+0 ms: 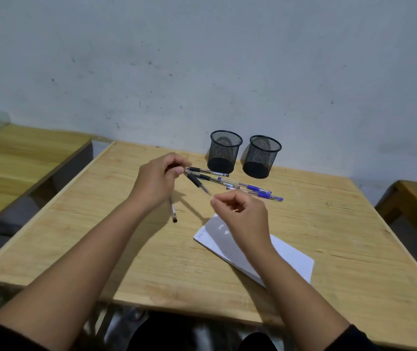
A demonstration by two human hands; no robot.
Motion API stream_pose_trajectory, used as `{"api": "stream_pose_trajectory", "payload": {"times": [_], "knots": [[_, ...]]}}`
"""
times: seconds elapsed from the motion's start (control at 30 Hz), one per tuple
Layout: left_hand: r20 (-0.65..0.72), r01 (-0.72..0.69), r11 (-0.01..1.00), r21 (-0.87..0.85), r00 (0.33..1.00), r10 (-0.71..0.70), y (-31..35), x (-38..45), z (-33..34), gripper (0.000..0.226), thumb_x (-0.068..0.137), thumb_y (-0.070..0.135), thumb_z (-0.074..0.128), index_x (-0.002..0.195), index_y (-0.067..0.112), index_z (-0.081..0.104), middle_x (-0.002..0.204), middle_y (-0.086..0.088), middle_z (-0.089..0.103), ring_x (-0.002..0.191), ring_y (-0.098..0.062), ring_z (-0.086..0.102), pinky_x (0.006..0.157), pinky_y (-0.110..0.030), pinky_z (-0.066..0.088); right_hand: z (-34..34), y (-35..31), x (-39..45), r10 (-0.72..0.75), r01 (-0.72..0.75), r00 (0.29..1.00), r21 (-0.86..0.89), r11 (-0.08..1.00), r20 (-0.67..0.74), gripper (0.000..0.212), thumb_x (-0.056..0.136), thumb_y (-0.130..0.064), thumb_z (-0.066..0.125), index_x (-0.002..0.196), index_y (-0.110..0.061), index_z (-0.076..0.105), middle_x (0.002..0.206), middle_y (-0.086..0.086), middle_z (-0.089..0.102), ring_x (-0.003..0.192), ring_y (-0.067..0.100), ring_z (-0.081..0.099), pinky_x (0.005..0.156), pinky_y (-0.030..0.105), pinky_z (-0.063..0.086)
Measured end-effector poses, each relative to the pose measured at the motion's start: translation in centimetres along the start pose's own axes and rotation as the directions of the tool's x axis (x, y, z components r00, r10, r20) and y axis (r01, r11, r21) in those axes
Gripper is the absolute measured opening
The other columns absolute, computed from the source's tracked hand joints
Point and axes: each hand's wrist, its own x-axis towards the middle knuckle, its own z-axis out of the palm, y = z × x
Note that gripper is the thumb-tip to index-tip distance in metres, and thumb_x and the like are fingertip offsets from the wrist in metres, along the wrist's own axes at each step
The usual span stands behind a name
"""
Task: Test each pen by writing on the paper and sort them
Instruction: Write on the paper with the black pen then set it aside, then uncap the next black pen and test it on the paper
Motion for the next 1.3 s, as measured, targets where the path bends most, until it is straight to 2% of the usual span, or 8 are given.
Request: {"api": "stream_pose_trajectory", "payload": {"times": [0.1,0.2,0.3,0.4,0.5,0.9,1.13,1.3], "knots": [[-0.028,0.013,0.995,-0.099,0.999,-0.016,0.2,-0.2,-0.4,0.025,0.09,0.012,0.057,0.109,0.027,0.063,0.088,0.015,0.062,0.086,0.006,0.056,0.074,-0.003,0.039,1.9,0.1,-1.2,0.008,-0.013,1.0,-0.203,0.979,-0.027,0.005,0.079,-0.017,0.069,0.079,-0.016,0.074,0.066,-0.005,0.067,0.056,-0.002,0.054,0.057,0.003,0.04],[-0.106,0.087,0.991,-0.099,0.99,-0.097,-0.9,-1.1,0.1,0.032,0.09,0.015,0.057,0.12,0.026,0.057,0.095,0.011,0.063,0.088,-0.001,0.058,0.082,-0.012,0.046,3.5,0.1,-1.9,0.066,-0.076,0.996,-0.176,0.981,-0.057,0.008,0.082,-0.017,0.066,0.08,-0.016,0.073,0.073,0.004,0.071,0.061,0.005,0.056,0.056,0.009,0.041],[-0.161,0.22,0.972,0.084,0.966,-0.204,-3.6,-2.5,0.8,0.033,0.091,0.019,0.054,0.125,0.019,0.055,0.116,-0.002,0.062,0.107,-0.015,0.056,0.094,-0.023,0.04,5.0,0.4,-1.7,0.108,-0.122,0.99,-0.167,0.978,-0.091,0.01,0.082,-0.016,0.063,0.08,-0.013,0.072,0.07,0.003,0.068,0.069,0.016,0.06,0.062,0.025,0.047],[-0.107,0.259,0.907,0.333,0.966,-0.236,-7.0,-3.7,1.4,0.038,0.092,0.025,0.052,0.127,0.012,0.052,0.135,-0.009,0.051,0.127,-0.023,0.041,0.104,-0.031,0.033,6.2,0.7,-0.9,0.146,-0.165,0.983,-0.191,0.968,-0.11,0.011,0.083,-0.015,0.062,0.079,-0.01,0.07,0.065,0.0,0.062,0.062,0.01,0.053,0.054,0.016,0.039],[-0.096,0.244,0.872,0.424,0.97,-0.225,-8.6,-4.3,1.8,0.043,0.093,0.032,0.049,0.13,0.01,0.05,0.141,-0.01,0.045,0.134,-0.024,0.032,0.111,-0.036,0.029,7.5,1.0,-0.1,0.182,-0.198,0.979,-0.221,0.955,-0.091,0.011,0.084,-0.017,0.061,0.082,-0.01,0.07,0.068,-0.001,0.062,0.066,0.012,0.055,0.053,0.019,0.039],[-0.149,0.203,0.879,0.432,0.977,-0.152,-9.1,-4.3,2.1,0.04,0.091,0.029,0.049,0.126,0.01,0.053,0.136,-0.009,0.05,0.131,-0.022,0.036,0.109,-0.034,0.031,9.7,2.8,1.8,0.212,-0.218,0.976,-0.372,0.902,-0.056,0.018,0.084,-0.017,0.059,0.09,-0.007,0.072,0.082,0.009,0.072,0.077,0.022,0.063,0.069,0.03,0.049],[-0.132,0.207,0.883,0.421,0.977,-0.166,-9.2,-4.2,2.1,0.04,0.092,0.029,0.049,0.127,0.01,0.053,0.136,-0.009,0.05,0.132,-0.023,0.036,0.109,-0.036,0.032,9.1,2.7,1.9,0.186,-0.172,0.983,-0.367,0.914,0.001,0.018,0.085,-0.021,0.06,0.086,-0.007,0.071,0.072,0.003,0.065,0.065,0.013,0.055,0.058,0.024,0.043],[-0.127,0.211,0.899,0.384,0.976,-0.175,-8.4,-2.9,1.8,0.035,0.091,0.029,0.05,0.121,0.012,0.057,0.127,-0.006,0.057,0.122,-0.022,0.044,0.098,-0.033,0.038,7.4,2.1,4.0,0.112,-0.08,0.992,-0.43,0.899,0.05,0.018,0.087,-0.018,0.057,0.093,-0.01,0.072,0.085,0.002,0.068,0.073,0.01,0.054,0.063,0.018,0.039]]}}
